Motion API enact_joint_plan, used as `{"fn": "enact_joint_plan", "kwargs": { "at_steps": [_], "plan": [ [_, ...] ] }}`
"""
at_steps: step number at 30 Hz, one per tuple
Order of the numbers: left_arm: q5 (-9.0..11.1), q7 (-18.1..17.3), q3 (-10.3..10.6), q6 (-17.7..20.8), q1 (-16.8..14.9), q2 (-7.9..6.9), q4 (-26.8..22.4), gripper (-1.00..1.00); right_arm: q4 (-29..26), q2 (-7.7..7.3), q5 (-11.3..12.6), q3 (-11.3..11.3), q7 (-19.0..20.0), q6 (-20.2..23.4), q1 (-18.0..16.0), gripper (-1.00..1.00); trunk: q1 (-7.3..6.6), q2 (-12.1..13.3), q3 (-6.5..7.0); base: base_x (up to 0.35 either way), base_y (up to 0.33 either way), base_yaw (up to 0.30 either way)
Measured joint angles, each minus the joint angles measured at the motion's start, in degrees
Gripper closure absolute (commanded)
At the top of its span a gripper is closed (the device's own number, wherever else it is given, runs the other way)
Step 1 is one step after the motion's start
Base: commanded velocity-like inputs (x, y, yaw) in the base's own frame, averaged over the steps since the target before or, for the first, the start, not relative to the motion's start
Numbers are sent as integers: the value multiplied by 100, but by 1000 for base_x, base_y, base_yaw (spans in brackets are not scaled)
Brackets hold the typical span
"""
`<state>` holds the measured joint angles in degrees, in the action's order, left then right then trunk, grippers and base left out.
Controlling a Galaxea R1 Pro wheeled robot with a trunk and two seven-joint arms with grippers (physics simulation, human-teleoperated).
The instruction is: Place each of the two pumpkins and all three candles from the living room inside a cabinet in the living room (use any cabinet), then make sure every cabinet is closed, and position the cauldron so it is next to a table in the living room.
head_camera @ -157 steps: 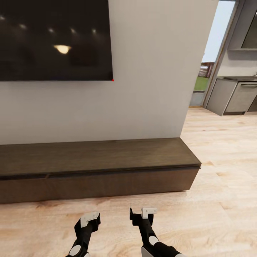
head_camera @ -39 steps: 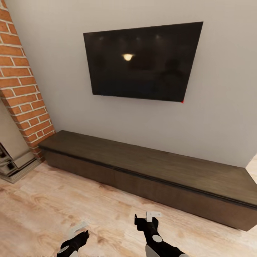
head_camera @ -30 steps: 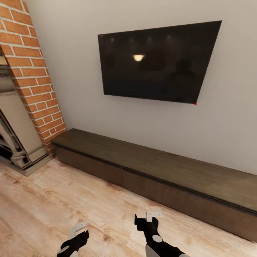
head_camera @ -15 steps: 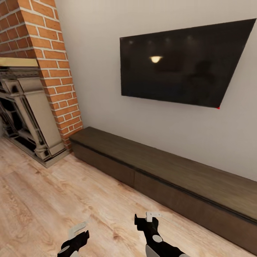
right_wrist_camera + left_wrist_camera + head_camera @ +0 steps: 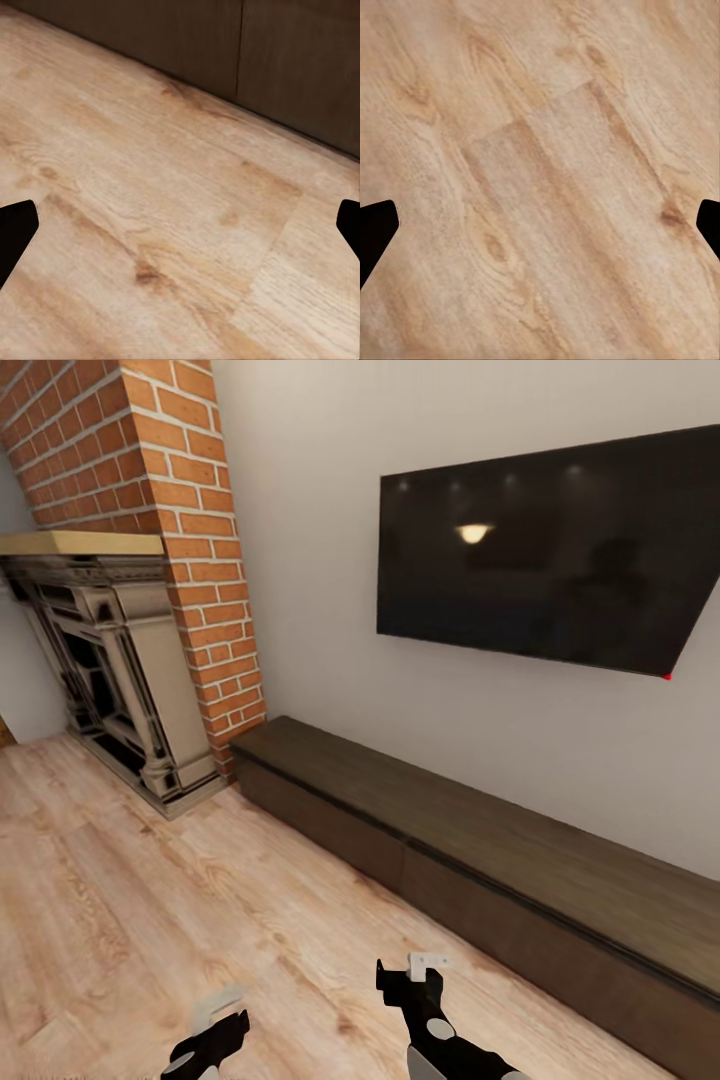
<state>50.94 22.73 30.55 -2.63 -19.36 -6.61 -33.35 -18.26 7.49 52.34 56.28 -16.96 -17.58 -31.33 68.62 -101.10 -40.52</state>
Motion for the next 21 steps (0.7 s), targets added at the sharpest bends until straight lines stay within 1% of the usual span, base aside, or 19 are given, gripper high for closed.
{"fn": "enact_joint_plan", "kwargs": {
  "at_steps": [21],
  "plan": [
    [-2,5,8,-16,0,16,2,-100,0,0,-9,0,2,0,-1,-100,0,0,149,-12,7,207]
  ]
}}
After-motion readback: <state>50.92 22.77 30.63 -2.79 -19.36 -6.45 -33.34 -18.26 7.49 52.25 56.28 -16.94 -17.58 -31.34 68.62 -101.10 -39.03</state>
